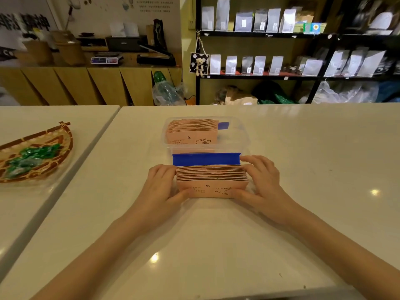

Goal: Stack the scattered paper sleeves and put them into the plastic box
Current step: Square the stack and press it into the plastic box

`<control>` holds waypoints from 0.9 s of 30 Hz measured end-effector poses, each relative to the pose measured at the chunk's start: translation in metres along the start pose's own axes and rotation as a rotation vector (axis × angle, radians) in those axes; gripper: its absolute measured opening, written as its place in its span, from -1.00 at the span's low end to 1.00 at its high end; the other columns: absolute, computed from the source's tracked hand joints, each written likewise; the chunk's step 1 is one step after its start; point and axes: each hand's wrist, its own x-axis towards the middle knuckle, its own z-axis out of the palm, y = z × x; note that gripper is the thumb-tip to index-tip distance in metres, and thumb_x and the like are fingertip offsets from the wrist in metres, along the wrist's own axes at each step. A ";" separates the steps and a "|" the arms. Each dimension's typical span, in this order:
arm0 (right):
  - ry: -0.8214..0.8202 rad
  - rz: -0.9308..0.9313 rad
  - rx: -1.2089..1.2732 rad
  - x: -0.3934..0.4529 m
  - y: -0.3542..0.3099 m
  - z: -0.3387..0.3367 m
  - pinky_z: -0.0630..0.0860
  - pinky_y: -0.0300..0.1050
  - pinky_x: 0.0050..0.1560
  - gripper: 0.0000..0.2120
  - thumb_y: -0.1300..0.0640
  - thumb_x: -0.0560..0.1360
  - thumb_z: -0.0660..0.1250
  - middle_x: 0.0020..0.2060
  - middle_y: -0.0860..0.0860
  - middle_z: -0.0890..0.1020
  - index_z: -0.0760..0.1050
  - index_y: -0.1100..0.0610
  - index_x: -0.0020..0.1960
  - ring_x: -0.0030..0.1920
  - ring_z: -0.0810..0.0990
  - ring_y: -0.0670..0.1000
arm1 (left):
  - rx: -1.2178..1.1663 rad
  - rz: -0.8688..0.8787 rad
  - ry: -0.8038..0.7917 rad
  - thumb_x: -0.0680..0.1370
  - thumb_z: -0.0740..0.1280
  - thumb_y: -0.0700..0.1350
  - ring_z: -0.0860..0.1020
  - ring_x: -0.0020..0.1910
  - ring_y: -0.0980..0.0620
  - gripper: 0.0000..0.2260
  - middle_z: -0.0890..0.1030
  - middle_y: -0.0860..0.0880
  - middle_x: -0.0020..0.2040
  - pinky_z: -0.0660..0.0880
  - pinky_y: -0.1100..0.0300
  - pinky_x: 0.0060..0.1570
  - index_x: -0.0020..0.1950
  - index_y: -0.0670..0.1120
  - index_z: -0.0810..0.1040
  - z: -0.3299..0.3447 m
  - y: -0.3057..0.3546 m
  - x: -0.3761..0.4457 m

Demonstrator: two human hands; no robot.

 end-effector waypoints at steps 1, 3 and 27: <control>-0.008 0.002 0.000 0.000 0.001 0.000 -0.10 -0.21 0.35 -0.46 -0.36 0.27 0.13 0.33 -0.23 0.22 0.17 -0.29 0.23 0.39 -0.02 -0.15 | -0.010 -0.006 -0.002 0.47 0.28 0.08 0.16 0.22 0.19 -0.59 0.35 0.20 0.18 0.16 0.30 0.24 0.30 0.08 0.34 0.000 -0.001 0.000; 0.005 0.002 0.007 -0.001 0.001 0.000 -0.09 -0.21 0.35 -0.44 -0.37 0.26 0.10 0.35 -0.21 0.24 0.16 -0.29 0.23 0.40 0.00 -0.11 | -0.014 -0.004 0.000 0.44 0.22 0.16 0.15 0.20 0.21 -0.56 0.35 0.21 0.16 0.16 0.30 0.23 0.29 0.09 0.33 0.001 0.000 0.000; 0.018 -0.112 -0.003 0.078 -0.022 -0.070 0.03 0.12 0.43 -0.66 -0.12 0.38 0.33 0.35 -0.06 0.33 0.49 -0.05 0.11 0.41 0.04 -0.01 | 0.297 -0.005 0.042 0.51 0.20 0.04 0.04 0.41 0.07 -0.65 0.26 0.07 0.40 0.06 0.05 0.40 0.27 0.00 0.42 -0.080 0.025 0.069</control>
